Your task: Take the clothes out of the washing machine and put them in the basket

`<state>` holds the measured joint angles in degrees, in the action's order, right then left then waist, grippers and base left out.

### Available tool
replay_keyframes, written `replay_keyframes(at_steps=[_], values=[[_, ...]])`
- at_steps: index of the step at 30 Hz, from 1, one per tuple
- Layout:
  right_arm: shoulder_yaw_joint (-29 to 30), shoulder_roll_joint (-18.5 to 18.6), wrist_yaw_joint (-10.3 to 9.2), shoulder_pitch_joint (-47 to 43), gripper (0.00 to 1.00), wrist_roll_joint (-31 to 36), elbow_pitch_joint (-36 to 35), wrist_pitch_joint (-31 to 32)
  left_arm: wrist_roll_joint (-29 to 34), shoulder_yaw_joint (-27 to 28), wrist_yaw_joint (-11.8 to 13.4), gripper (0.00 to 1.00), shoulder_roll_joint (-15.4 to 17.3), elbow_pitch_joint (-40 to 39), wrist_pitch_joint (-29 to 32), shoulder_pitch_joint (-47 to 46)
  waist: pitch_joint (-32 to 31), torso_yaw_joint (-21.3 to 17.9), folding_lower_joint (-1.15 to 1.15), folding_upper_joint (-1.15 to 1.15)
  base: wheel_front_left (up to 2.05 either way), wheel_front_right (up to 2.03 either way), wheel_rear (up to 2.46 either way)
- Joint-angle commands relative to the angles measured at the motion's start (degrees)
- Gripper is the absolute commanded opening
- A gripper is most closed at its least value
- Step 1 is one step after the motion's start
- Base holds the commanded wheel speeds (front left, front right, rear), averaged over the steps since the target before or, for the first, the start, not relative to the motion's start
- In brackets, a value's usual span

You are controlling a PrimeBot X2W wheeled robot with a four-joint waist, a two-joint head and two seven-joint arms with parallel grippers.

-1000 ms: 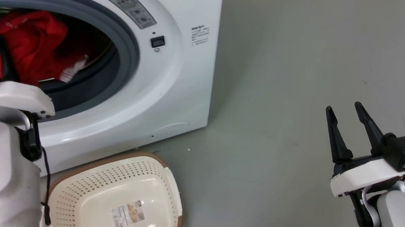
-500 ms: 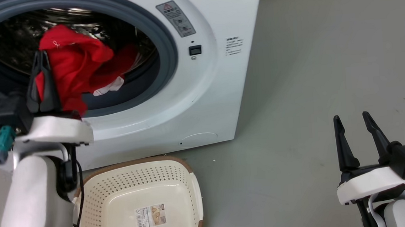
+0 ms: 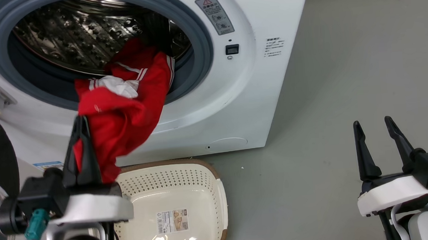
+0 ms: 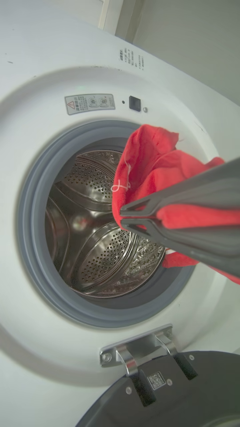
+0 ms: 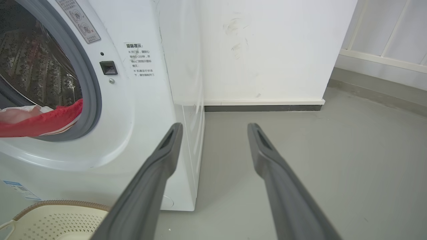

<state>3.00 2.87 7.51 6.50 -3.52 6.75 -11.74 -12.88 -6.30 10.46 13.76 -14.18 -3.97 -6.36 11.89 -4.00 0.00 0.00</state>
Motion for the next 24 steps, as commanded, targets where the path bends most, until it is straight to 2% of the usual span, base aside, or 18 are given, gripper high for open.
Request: replay_keyframes(at_steps=[1,6,11,20,24], values=[[0.02,0.01,-0.04,-0.85,1.00,0.47,-0.56,0.26,-0.43,-0.18,0.59,0.00,-0.47,-0.62,0.61,2.14,0.26,0.61,0.00,0.00,0.00,0.00,0.00],[-0.46,0.01,-0.04,-0.47,1.00,0.79,-1.30,0.76,-2.00,-1.33,0.99,0.00,-1.80,2.73,1.80,7.87,0.79,1.35,0.00,0.00,0.00,0.00,0.00],[-0.84,0.01,-0.04,-0.07,1.00,1.14,-2.33,1.23,-5.05,-1.78,-0.21,0.00,-3.65,10.86,0.37,10.47,2.20,1.49,0.00,0.00,0.00,0.00,0.00],[-1.05,0.01,-0.04,1.91,1.00,0.74,-3.23,1.75,-8.72,-2.37,-2.42,0.00,-6.80,28.86,-3.20,7.26,6.65,0.14,0.00,0.00,0.00,0.00,0.00],[-0.88,0.01,-0.04,3.09,1.00,0.34,-3.37,1.39,-9.93,-1.99,-3.46,0.00,-7.22,36.59,-5.07,3.89,9.73,-0.72,0.00,0.00,0.00,0.00,0.00]])
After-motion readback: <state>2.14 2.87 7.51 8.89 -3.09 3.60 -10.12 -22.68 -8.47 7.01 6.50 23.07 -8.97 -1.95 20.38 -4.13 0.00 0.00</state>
